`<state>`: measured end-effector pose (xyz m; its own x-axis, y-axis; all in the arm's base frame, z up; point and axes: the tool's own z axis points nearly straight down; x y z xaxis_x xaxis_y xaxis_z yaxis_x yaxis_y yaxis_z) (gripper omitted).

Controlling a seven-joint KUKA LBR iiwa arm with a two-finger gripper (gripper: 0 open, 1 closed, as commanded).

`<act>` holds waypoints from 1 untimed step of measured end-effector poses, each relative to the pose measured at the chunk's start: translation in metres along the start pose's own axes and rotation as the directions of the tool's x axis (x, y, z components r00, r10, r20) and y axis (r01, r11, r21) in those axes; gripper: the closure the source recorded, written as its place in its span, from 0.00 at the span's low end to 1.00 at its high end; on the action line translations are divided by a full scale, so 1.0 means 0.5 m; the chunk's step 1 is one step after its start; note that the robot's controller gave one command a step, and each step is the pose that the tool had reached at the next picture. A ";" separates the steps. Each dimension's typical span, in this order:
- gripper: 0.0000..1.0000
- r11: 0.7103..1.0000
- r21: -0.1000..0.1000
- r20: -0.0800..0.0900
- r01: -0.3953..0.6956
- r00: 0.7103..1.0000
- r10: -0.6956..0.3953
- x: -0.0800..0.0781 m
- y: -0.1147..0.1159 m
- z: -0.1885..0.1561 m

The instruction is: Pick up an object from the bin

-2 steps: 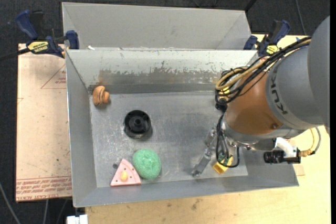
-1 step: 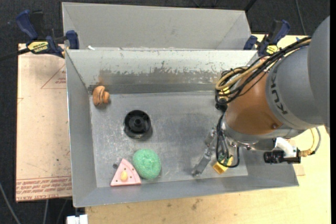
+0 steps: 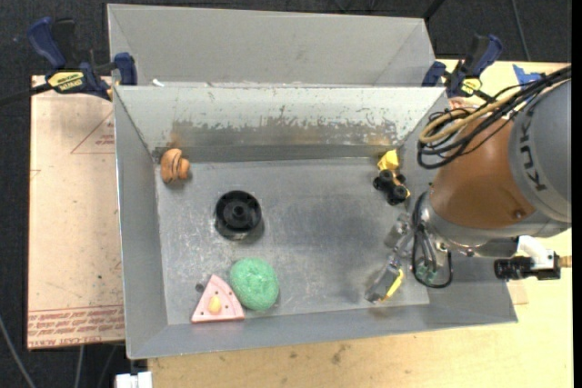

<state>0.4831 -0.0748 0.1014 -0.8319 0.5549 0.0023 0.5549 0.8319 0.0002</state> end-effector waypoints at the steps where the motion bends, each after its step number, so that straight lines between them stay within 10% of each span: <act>1: 0.00 0.995 0.002 0.006 0.098 0.995 -0.098 -0.038 -0.030 -0.032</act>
Offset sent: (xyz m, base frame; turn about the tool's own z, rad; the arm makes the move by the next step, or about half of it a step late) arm -0.0039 0.0285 0.0512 -0.4017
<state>0.4906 -0.0980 0.1174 -0.8824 0.4704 -0.0037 0.4705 0.8824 -0.0017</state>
